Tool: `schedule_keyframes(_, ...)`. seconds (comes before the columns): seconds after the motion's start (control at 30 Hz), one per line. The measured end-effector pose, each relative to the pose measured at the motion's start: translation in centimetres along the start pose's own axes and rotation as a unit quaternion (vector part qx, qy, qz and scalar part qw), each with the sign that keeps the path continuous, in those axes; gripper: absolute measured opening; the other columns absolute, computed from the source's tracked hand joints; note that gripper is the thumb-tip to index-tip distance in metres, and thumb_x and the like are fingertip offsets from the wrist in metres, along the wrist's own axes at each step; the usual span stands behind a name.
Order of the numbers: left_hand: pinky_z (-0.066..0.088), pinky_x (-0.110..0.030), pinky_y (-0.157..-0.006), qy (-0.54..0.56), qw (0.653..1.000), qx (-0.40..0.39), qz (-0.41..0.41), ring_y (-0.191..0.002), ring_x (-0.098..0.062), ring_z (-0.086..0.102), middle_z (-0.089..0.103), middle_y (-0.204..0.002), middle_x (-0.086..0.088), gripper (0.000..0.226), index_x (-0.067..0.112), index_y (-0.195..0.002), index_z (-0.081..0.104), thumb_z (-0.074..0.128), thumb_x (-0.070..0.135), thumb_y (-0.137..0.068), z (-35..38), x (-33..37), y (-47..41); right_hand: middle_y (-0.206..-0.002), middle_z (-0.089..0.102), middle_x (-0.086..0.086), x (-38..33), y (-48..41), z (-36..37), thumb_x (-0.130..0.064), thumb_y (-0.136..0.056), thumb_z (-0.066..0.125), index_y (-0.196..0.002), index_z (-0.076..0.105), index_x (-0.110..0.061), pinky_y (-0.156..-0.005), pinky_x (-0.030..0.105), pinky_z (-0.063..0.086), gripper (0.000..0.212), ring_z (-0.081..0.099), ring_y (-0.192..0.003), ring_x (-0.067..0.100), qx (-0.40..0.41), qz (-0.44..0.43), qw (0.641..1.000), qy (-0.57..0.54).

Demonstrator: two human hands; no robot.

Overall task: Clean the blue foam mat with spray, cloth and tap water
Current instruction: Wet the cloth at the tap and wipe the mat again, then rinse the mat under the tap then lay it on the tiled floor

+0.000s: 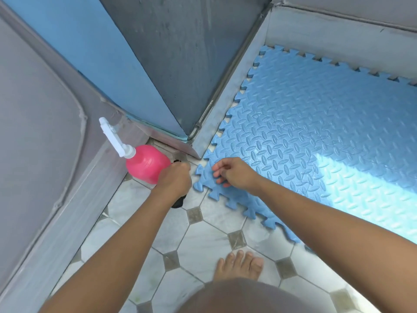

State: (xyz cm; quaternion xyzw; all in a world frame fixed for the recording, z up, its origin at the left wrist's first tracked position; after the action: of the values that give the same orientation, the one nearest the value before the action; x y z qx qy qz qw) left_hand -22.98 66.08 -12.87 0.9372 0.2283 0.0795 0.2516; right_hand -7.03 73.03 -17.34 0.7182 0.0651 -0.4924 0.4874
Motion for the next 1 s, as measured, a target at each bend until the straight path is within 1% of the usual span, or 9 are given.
schedule_keyframes(0.17,0.053,-0.042,-0.080,0.146,0.983,0.113,-0.027,-0.101,-0.037,0.065,0.070,-0.106,-0.016,0.029,0.004,-0.113,0.064,0.057,0.028,-0.097,0.4,4.4,-0.6,-0.090,0.069,0.008,-0.3,0.8,-5.7,0.001,-0.099,0.045,-0.102,0.064,-0.008,-0.064,0.030,0.048,0.022,0.064,-0.077,0.022,0.074,-0.004,0.997,-0.030)
schedule_keyframes(0.27,0.051,-0.047,-0.090,0.240,0.961,0.091,-0.099,-0.114,-0.037,0.057,0.065,-0.116,-0.019,0.043,0.002,-0.122,0.059,0.059,0.036,-0.095,1.5,4.9,-1.0,-0.088,0.069,0.007,-0.7,1.7,-7.7,-0.002,-0.098,0.050,-0.102,0.064,-0.010,-0.061,0.029,0.047,0.017,0.063,-0.074,0.020,0.097,-0.009,0.995,-0.027)
schedule_keyframes(0.37,0.047,-0.047,-0.098,0.234,0.964,0.039,-0.116,-0.126,-0.037,0.048,0.058,-0.131,-0.019,0.064,0.002,-0.134,0.044,0.064,0.044,-0.091,2.2,6.1,-1.1,-0.090,0.070,0.006,-1.6,2.7,-9.4,-0.004,-0.097,0.052,-0.103,0.064,-0.012,-0.062,0.029,0.048,0.015,0.065,-0.074,0.019,0.118,-0.011,0.993,-0.012)
schedule_keyframes(0.47,0.048,-0.046,-0.098,0.213,0.970,0.048,-0.107,-0.123,-0.037,0.053,0.062,-0.128,-0.017,0.068,0.002,-0.130,0.047,0.067,0.051,-0.087,0.9,5.8,-1.0,-0.092,0.071,0.005,-2.7,3.7,-10.8,-0.006,-0.096,0.055,-0.107,0.065,-0.010,-0.060,0.028,0.048,0.015,0.067,-0.073,0.018,0.133,-0.023,0.991,-0.001)
schedule_keyframes(0.6,0.052,-0.041,-0.085,0.177,0.977,0.077,-0.091,-0.107,-0.037,0.062,0.070,-0.106,-0.014,0.057,0.005,-0.102,0.064,0.066,0.059,-0.082,-3.4,5.3,0.0,-0.093,0.070,0.007,-5.0,5.2,-12.9,-0.005,-0.096,0.056,-0.105,0.064,-0.013,-0.062,0.029,0.049,0.014,0.067,-0.072,0.019,0.155,-0.050,0.986,-0.032)
schedule_keyframes(0.7,0.041,-0.032,-0.064,0.208,0.976,0.022,-0.068,-0.080,-0.029,0.061,0.055,-0.071,-0.003,0.057,0.014,-0.067,0.049,0.064,0.066,-0.084,-7.4,5.6,0.8,-0.093,0.070,0.005,-7.1,6.8,-15.3,-0.005,-0.096,0.056,-0.104,0.062,-0.017,-0.063,0.027,0.050,0.016,0.067,-0.072,0.019,0.189,-0.069,0.975,-0.095)
schedule_keyframes(0.77,0.045,-0.033,-0.074,0.325,0.942,-0.059,-0.056,-0.087,-0.025,0.058,0.056,-0.083,0.000,0.063,0.017,-0.083,0.058,0.058,0.080,-0.079,-9.9,6.7,0.9,-0.091,0.070,0.004,-8.1,7.9,-16.9,-0.005,-0.096,0.056,-0.102,0.062,-0.019,-0.060,0.026,0.049,0.016,0.068,-0.069,0.017,0.212,-0.078,0.967,-0.117)
schedule_keyframes(0.87,0.036,-0.045,-0.113,0.416,0.890,-0.185,-0.029,-0.130,-0.020,0.051,0.053,-0.135,0.009,0.093,0.038,-0.136,0.059,0.050,0.097,-0.065,-12.7,9.6,2.0,-0.092,0.071,0.005,-9.8,9.5,-18.7,-0.009,-0.096,0.057,-0.099,0.063,-0.020,-0.061,0.027,0.050,0.013,0.069,-0.068,0.017,0.223,-0.093,0.965,-0.106)
schedule_keyframes(1.0,0.046,-0.038,-0.107,0.407,0.908,-0.099,0.018,-0.128,-0.026,0.059,0.064,-0.138,0.000,0.078,0.019,-0.134,0.066,0.070,0.072,-0.077,-15.4,10.9,2.5,-0.094,0.072,0.004,-14.9,11.7,-21.7,-0.021,-0.098,0.060,-0.096,0.064,-0.020,-0.066,0.031,0.051,0.005,0.069,-0.074,0.018,0.242,-0.145,0.958,-0.047)
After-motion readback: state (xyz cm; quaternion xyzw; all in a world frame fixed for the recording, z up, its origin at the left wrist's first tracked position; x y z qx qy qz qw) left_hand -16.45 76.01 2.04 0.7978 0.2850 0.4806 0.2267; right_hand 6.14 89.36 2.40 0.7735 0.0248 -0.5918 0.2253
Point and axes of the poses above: each hand's wrist, its own y-axis away from the middle knuckle, its own z-axis out of the palm, x = y × z, the point moved 7 cm from there along -y, towards the middle knuckle
